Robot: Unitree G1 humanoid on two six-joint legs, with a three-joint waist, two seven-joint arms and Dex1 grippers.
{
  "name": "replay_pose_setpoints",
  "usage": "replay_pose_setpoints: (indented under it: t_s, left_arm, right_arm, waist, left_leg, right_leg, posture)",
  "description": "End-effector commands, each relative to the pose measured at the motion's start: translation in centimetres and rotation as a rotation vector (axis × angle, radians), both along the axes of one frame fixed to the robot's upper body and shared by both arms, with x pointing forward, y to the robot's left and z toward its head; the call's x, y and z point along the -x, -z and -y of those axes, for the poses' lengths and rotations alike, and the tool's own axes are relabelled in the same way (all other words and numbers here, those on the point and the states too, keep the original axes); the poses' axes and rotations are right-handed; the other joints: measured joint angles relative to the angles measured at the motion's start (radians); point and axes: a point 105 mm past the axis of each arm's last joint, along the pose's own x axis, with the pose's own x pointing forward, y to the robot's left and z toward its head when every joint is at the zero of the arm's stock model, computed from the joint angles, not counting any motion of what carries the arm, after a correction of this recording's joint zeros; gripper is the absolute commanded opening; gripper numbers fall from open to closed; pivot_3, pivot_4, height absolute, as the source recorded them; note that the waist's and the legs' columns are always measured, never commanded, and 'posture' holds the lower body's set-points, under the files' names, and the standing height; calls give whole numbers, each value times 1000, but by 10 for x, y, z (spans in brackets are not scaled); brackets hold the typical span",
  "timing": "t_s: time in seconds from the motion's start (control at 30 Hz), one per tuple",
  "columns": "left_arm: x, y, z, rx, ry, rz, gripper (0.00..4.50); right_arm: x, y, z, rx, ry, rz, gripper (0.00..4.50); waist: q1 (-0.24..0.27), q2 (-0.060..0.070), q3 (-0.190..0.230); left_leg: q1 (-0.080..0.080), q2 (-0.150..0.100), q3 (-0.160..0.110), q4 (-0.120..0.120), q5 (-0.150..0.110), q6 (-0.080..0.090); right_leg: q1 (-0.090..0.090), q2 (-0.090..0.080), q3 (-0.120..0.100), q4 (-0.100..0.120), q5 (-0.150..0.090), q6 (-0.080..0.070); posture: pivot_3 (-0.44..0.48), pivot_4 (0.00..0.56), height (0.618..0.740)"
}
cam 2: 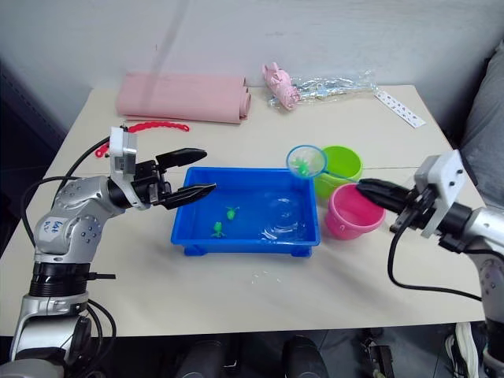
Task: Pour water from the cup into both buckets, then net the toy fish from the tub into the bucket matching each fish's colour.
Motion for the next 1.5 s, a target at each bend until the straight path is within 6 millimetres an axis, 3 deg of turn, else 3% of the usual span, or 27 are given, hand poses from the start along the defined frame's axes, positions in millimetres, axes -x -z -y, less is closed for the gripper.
replay_pose_setpoints:
  t_s: [0.03, 0.17, 0.37, 0.53, 0.67, 0.83, 1.0, 1.17, 1.3, 1.4, 1.5]
  left_arm:
    - [-3, -14, 1, 33, -31, 67, 4462]
    - [-4, -19, 5, 51, -36, 79, 4462]
    - [-1, -15, 6, 36, -37, 80, 4462]
    - [-3, -14, 5, 41, -62, 79, 4462]
    - [-4, -12, 3, 63, -92, 80, 4462]
    - [-2, -3, 6, 14, -83, 86, 4462]
    - [-5, -7, 6, 22, -90, 94, 4462]
    - [-6, -7, 5, 25, -90, 98, 4462]
    - [-2, -4, -7, 27, -94, 86, 4462]
    - [0, 2, -25, -18, -121, 80, 4462]
    - [7, 9, -44, -65, -133, 47, 4462]
  right_arm:
    - [-20, -13, 37, 97, 173, 100, 0]
    - [-42, -9, 59, 294, 305, 189, 0]
    - [-54, -1, 63, 541, 318, 333, 0]
    - [-57, -4, 64, 785, 319, 524, 0]
    - [-55, -3, 53, 971, 255, 696, 0]
    - [-53, 1, 46, 1116, 197, 854, 0]
    - [-53, 7, 56, 1195, 203, 900, 0]
    - [-49, -1, 53, 1093, 232, 940, 0]
    - [-42, -13, 32, 711, 212, 810, 0]
    - [-39, -17, 13, 439, 125, 593, 0]
    - [-30, -13, -6, 325, -21, 389, 0]
  waist:
    - [0, 0, 0]
    - [-2, 0, 0]
    - [-3, 0, 0]
    - [-4, 0, 0]
    - [-4, 0, 0]
    - [-4, 0, 0]
    - [-4, 0, 0]
    - [-4, 0, 0]
    - [-8, 0, 0]
    - [-15, 0, 0]
    - [-12, 0, 0]
  left_leg:
    - [0, 0, 0, 0, 0, 0]
    - [0, 0, 1, 0, 0, 0]
    - [0, 0, 1, 0, 0, 0]
    - [0, 0, 1, 0, 0, 0]
    - [0, 0, 1, 0, 0, 0]
    - [0, 0, 1, 0, 0, 0]
    - [0, 0, 1, 0, 0, -1]
    - [0, 0, 1, 0, 0, -1]
    - [0, 0, 1, 0, 0, -1]
    - [0, 1, 1, 0, 0, -1]
    - [0, 2, 0, 0, 0, 0]
  right_leg:
    - [0, 0, 0, 0, 0, 0]
    - [0, 0, 0, 0, 0, 0]
    - [-1, 0, 0, 0, 0, 0]
    - [-1, 0, 0, 0, 0, 0]
    - [-1, 0, 0, 0, 0, 0]
    - [-1, 0, 0, 0, 0, 0]
    - [-1, 0, 1, 0, 0, 0]
    - [-1, 0, 1, 0, 0, 0]
    - [-1, 1, 0, 0, 0, 0]
    - [0, 2, 0, 1, 0, 0]
    - [0, 2, 0, 1, 0, 0]
  posture:
    - [0, 150, 740]
    - [0, 150, 740]
    - [0, 150, 740]
    - [0, 150, 740]
    - [0, 150, 740]
    - [0, 150, 740]
    - [0, 150, 740]
    - [0, 150, 740]
    - [0, 150, 740]
    - [0, 150, 740]
    - [0, 150, 740]
